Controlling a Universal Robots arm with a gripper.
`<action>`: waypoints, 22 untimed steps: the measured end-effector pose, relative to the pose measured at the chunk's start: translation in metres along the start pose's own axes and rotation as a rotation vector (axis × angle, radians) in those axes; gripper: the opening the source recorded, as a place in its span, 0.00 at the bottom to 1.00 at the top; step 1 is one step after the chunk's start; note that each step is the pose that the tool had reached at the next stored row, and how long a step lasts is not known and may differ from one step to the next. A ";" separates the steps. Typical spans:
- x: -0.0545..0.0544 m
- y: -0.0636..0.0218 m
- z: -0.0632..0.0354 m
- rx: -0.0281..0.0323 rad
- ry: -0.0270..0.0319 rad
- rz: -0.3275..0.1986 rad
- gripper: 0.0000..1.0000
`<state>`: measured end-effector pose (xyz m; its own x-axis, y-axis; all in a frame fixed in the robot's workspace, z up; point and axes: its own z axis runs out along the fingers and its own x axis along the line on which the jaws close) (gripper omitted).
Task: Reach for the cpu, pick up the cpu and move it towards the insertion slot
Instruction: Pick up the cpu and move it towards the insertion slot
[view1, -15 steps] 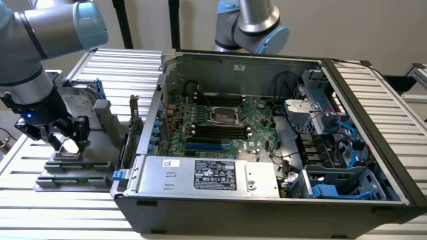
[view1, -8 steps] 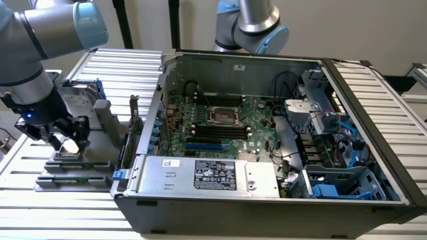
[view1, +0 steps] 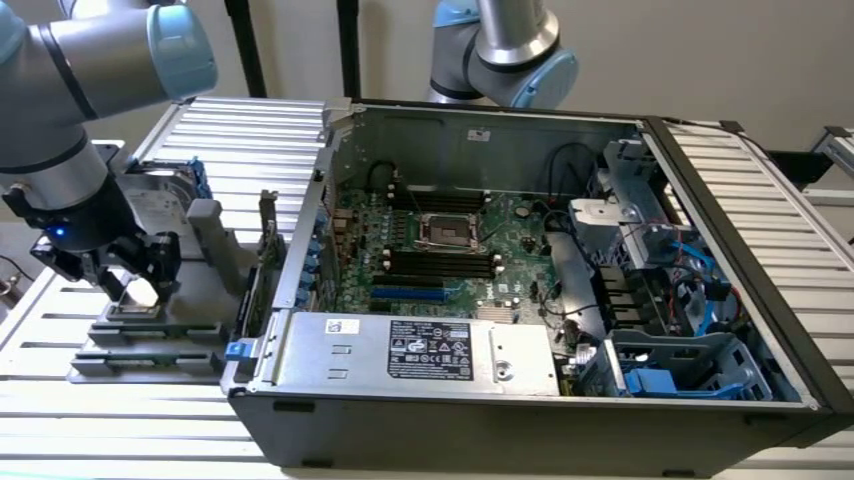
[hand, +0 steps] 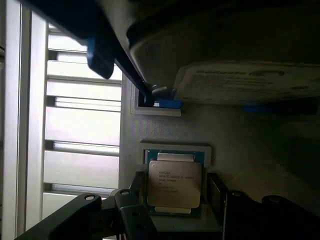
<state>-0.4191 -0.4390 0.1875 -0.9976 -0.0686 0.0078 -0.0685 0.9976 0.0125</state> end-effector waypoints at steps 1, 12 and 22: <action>0.000 -0.0001 0.0002 0.0000 0.0000 0.000 0.61; 0.001 -0.0002 0.0005 -0.0001 0.0002 0.013 0.61; 0.001 -0.0002 0.0005 -0.0001 0.0001 0.019 0.54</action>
<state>-0.4202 -0.4393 0.1870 -0.9987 -0.0501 0.0080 -0.0500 0.9987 0.0125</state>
